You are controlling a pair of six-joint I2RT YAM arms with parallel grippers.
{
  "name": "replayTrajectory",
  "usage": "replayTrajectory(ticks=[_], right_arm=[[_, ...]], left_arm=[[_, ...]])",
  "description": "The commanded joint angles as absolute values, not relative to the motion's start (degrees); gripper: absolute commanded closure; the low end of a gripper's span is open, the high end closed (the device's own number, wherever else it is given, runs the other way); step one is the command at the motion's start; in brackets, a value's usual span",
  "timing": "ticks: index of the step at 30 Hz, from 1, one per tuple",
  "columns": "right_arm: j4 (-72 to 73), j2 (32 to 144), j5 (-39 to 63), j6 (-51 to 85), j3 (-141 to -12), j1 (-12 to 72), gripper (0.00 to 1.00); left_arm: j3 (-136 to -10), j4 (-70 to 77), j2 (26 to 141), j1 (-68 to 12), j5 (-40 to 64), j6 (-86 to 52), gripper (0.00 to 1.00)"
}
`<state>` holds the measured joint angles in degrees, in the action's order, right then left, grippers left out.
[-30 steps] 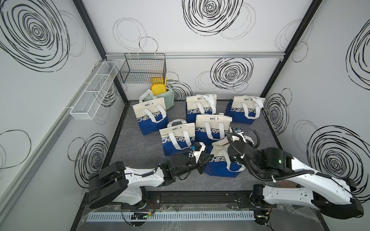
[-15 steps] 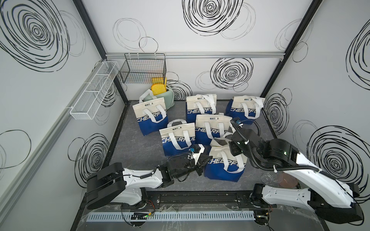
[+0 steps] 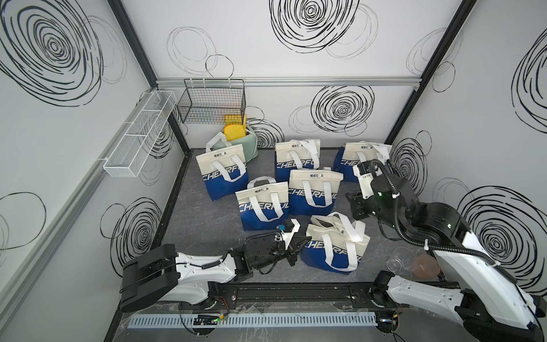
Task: Open the takeout bag
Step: Open the takeout bag at the center of the board.
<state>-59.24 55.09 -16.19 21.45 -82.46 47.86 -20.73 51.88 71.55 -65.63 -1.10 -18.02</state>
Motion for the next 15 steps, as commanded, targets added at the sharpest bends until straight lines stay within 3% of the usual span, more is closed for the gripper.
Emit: replayTrajectory(ticks=[1, 3, 11, 15], right_arm=[[-53.83, 48.89, -3.62, 22.77, -79.79, 47.90, 0.72], [-53.09, 46.58, -0.71, 23.51, -79.70, 47.90, 0.67], [-56.56, 48.28, 4.79, 21.63, -81.80, 48.07, 0.66], [-57.74, 49.65, 2.29, 21.54, -79.07, 49.04, 0.62]], left_arm=[[-22.70, 43.72, 72.44, -65.91, -3.28, -17.89, 1.00], [-25.10, 41.14, 73.57, -65.89, -4.57, -18.11, 1.00], [-31.14, 40.00, 79.37, -65.07, -8.67, -21.12, 1.00], [-32.69, 40.56, 80.47, -64.28, -9.65, -21.32, 1.00]])
